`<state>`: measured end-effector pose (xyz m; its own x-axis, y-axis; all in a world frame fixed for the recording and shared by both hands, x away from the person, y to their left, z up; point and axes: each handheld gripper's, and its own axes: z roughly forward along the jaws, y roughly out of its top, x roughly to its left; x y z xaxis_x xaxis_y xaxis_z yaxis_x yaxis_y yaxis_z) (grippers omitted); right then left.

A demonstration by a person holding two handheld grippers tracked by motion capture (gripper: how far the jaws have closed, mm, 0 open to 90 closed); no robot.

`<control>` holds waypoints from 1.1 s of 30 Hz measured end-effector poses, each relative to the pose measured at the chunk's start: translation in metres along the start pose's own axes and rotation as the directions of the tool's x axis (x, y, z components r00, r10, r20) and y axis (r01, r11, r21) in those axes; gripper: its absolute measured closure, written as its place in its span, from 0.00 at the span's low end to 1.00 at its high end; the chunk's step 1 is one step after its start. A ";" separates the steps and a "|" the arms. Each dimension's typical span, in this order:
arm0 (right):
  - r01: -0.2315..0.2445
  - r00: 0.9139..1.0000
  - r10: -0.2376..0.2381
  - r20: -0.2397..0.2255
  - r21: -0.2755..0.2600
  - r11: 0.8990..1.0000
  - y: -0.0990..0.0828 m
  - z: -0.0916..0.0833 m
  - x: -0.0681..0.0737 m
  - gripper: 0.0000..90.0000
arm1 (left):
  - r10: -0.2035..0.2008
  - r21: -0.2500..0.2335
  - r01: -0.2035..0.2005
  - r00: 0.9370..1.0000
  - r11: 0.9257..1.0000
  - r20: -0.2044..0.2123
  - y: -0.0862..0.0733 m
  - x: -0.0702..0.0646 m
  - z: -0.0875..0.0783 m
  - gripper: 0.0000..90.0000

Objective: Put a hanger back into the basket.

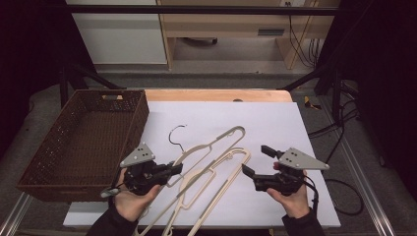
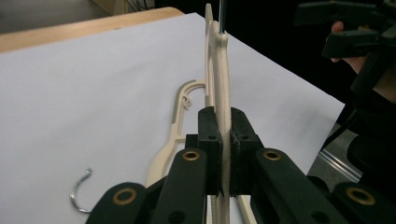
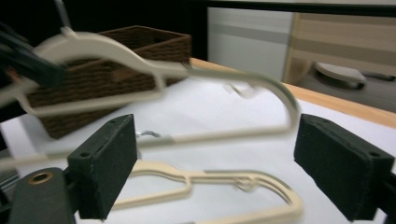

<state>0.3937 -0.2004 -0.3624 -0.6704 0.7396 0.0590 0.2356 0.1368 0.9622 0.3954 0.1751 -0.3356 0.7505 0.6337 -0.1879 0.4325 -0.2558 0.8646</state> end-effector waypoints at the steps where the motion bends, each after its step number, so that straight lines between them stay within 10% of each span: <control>1: 0.000 1.000 0.000 0.000 0.000 1.000 0.000 0.000 0.000 0.14 | 0.000 0.000 0.000 1.000 1.000 0.000 0.000 0.000 0.000 0.95; 14: -0.092 0.987 0.090 0.135 0.004 0.996 -0.031 -0.023 -0.042 0.07 | 0.129 -0.051 -0.131 0.990 0.990 -0.049 0.042 0.027 -0.053 0.95; 22: -0.100 0.982 0.099 0.161 0.001 0.995 -0.032 -0.026 -0.048 0.06 | 0.196 -0.066 -0.204 0.973 0.977 -0.122 0.059 0.057 -0.086 0.95; 33: -0.097 0.979 0.096 0.180 0.002 0.995 -0.032 -0.027 -0.051 0.04 | 0.128 -0.073 -0.145 0.972 0.987 -0.197 0.054 0.124 -0.119 0.95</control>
<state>0.4012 -0.2601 -0.3891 -0.5068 0.8560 0.1017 0.3011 0.0652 0.9514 0.4528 0.3271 -0.2563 0.6862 0.7271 0.0198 0.2819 -0.2910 0.9142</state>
